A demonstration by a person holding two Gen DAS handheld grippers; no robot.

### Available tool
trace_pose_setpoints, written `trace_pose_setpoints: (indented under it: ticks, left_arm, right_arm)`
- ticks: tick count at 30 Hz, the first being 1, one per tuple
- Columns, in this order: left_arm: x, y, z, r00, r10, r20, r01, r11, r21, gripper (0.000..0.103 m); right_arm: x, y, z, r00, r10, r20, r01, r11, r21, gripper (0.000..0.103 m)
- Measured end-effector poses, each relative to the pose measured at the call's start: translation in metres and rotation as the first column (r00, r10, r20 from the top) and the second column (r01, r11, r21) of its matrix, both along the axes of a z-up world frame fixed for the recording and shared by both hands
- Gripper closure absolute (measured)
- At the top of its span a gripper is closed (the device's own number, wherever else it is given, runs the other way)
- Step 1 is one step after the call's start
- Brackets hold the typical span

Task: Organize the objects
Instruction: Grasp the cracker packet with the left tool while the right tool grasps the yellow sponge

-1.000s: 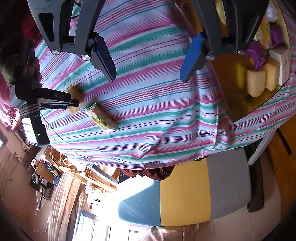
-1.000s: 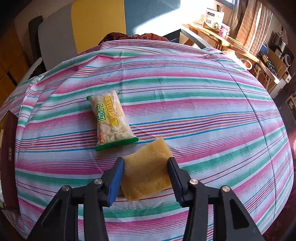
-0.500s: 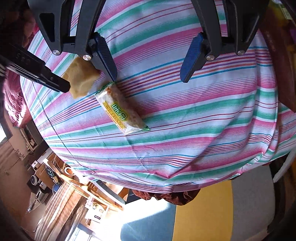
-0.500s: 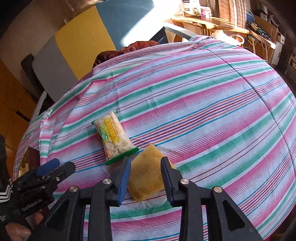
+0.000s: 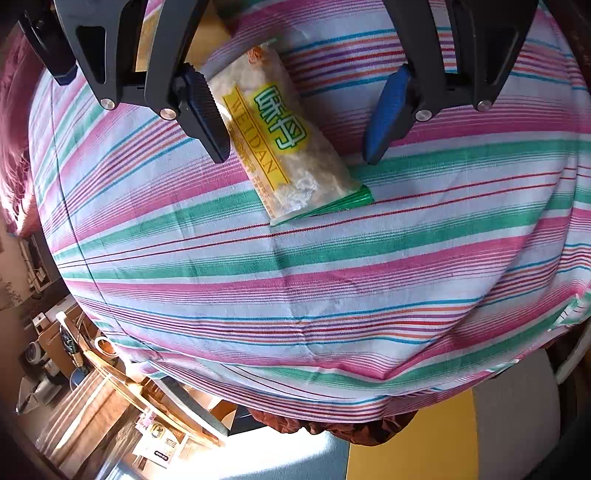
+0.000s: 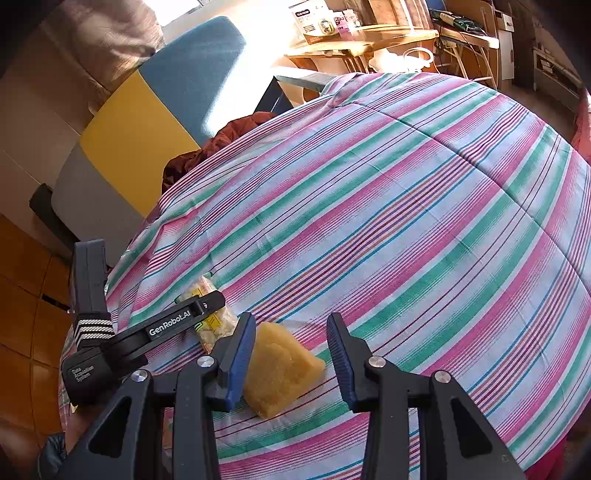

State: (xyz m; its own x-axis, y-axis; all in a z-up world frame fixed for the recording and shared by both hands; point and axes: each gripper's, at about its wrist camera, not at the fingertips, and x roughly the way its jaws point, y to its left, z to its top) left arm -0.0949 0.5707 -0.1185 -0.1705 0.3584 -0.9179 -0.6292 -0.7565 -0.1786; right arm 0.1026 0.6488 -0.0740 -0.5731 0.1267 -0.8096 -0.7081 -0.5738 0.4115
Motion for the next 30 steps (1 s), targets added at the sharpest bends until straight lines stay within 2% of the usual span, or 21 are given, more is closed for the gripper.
trace_pose_setpoints:
  ticks: [2, 3, 5, 6, 8, 10, 12, 15, 22, 24, 26, 27, 30]
  left_arm:
    - [0.004, 0.003, -0.001, 0.999, -0.028, -0.044, 0.027, 1.000, -0.016, 0.031]
    - [0.006, 0.001, 0.000, 0.997, -0.043, -0.066, 0.042, 0.999, -0.011, 0.043]
    - [0.011, -0.006, 0.000, 0.991, -0.082, -0.104, 0.082, 0.997, -0.006, 0.053]
    - [0.012, -0.011, 0.000, 0.989, -0.095, -0.110, 0.096, 0.995, 0.001, 0.055]
    - [0.013, -0.027, 0.000, 0.987, -0.112, -0.115, 0.114, 0.993, 0.012, 0.055]
    - [0.017, -0.044, 0.000, 0.985, -0.128, -0.116, 0.131, 0.991, 0.017, 0.056]
    - [0.021, -0.064, 0.000, 0.984, -0.131, -0.118, 0.135, 0.991, 0.021, 0.056]
    - [0.030, -0.091, 0.001, 0.985, -0.125, -0.116, 0.129, 0.991, 0.028, 0.056]
    - [0.057, -0.145, 0.002, 0.985, -0.107, -0.138, 0.113, 0.993, 0.034, 0.056]
    - [0.063, -0.157, 0.003, 0.984, -0.104, -0.144, 0.110, 0.993, 0.036, 0.056]
    - [0.068, -0.167, 0.002, 0.984, -0.105, -0.146, 0.112, 0.993, 0.042, 0.056]
    - [0.071, -0.169, 0.002, 0.982, -0.110, -0.153, 0.118, 0.992, 0.042, 0.056]
    - [0.077, -0.173, 0.001, 0.978, -0.118, -0.173, 0.128, 0.991, 0.046, 0.056]
  right_arm:
    - [0.001, 0.002, -0.002, 1.000, -0.005, 0.003, 0.005, 1.000, -0.004, 0.060]
    - [0.001, 0.003, -0.003, 1.000, -0.008, 0.006, 0.008, 1.000, -0.009, 0.059]
    - [0.000, 0.004, -0.007, 1.000, -0.005, 0.014, 0.006, 1.000, -0.017, 0.058]
    - [-0.002, 0.005, -0.008, 1.000, 0.003, 0.020, -0.002, 1.000, -0.019, 0.057]
    - [-0.006, 0.003, -0.013, 0.999, 0.030, 0.034, -0.029, 0.999, -0.028, 0.053]
    - [-0.011, 0.001, -0.019, 0.998, 0.052, 0.041, -0.050, 0.998, -0.046, 0.046]
    - [-0.014, -0.001, -0.025, 0.997, 0.069, 0.047, -0.065, 0.995, -0.074, 0.045]
    - [-0.012, 0.000, -0.035, 0.997, 0.071, 0.015, -0.067, 0.984, -0.167, 0.044]
    - [-0.007, -0.005, -0.042, 0.997, 0.043, 0.058, -0.029, 0.977, -0.213, 0.034]
    - [-0.006, -0.008, -0.044, 0.998, 0.048, 0.031, -0.038, 0.966, -0.257, 0.034]
    - [-0.011, -0.011, -0.048, 0.997, 0.072, -0.031, -0.078, 0.945, -0.317, 0.033]
    - [-0.015, -0.013, -0.050, 0.996, 0.078, -0.043, -0.088, 0.941, -0.328, 0.026]
    - [-0.024, -0.016, -0.052, 0.997, 0.061, -0.040, -0.070, 0.957, -0.283, 0.021]
